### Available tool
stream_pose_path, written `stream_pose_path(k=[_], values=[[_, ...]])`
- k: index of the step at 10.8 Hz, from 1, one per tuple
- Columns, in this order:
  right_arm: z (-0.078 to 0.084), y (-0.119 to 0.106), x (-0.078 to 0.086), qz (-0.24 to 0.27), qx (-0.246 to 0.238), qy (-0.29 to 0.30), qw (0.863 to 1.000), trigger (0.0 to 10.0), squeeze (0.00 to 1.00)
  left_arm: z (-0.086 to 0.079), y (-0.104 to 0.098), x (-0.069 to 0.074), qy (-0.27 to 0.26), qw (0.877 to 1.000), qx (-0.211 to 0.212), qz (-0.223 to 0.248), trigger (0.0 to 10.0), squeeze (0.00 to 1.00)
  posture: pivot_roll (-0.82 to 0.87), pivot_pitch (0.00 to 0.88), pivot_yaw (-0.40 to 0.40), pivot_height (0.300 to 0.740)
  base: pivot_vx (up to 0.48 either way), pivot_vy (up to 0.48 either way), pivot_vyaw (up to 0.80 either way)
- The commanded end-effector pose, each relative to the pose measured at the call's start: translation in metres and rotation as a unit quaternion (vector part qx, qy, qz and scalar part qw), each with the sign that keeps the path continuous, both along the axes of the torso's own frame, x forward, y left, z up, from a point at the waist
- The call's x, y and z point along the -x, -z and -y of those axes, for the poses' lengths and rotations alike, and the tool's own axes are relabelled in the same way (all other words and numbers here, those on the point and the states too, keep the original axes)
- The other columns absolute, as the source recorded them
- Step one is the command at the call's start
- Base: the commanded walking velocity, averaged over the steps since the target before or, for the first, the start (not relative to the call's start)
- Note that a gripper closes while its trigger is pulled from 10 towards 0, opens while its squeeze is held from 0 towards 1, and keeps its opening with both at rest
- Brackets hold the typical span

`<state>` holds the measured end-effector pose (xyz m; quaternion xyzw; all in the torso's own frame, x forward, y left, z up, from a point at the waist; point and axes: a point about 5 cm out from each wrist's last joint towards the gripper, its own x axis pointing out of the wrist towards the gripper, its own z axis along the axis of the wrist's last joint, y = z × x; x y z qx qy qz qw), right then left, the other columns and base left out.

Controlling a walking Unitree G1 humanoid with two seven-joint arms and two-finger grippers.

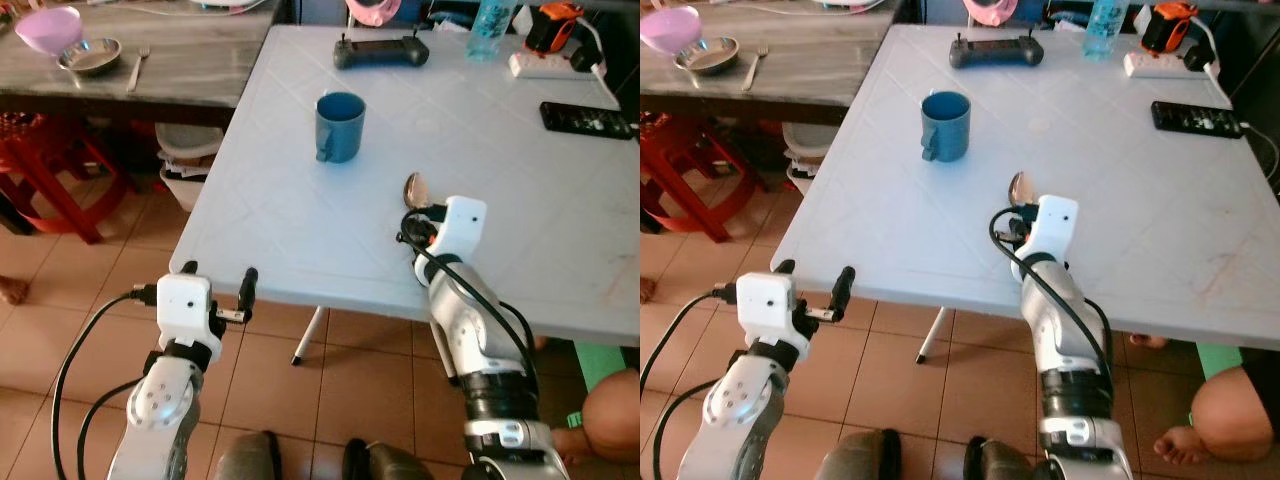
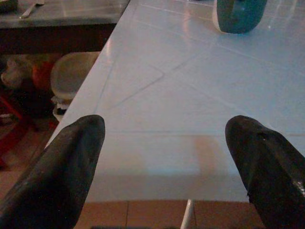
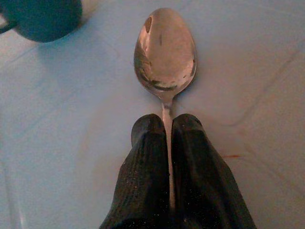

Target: Setting the table

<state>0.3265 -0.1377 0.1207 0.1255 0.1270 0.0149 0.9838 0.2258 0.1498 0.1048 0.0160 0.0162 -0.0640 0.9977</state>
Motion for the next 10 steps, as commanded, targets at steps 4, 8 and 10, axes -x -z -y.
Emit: stream_pose_path(k=[4, 8, 10], values=[[-0.031, -0.005, 0.002, -0.003, -0.024, -0.078, 0.997, 0.0, 0.00, -0.003, 0.000, -0.007, -0.015, 0.999, -0.027, 0.013, 10.0, 0.00, 0.09, 0.109, 0.040, 0.740, 0.000, 0.480, 0.00], [-0.029, -0.009, -0.003, 0.011, 0.001, -0.094, 0.995, 0.0, 0.00, -0.002, 0.000, -0.010, -0.027, 0.999, -0.018, 0.020, 10.0, 0.00, 0.09, 0.107, 0.029, 0.740, 0.000, 0.480, 0.00], [-0.029, -0.021, -0.003, 0.068, 0.037, -0.094, 0.993, 0.0, 0.00, -0.001, -0.002, -0.010, -0.022, 0.999, -0.022, 0.029, 10.0, 0.00, 0.09, 0.100, 0.031, 0.740, 0.000, 0.446, 0.00]])
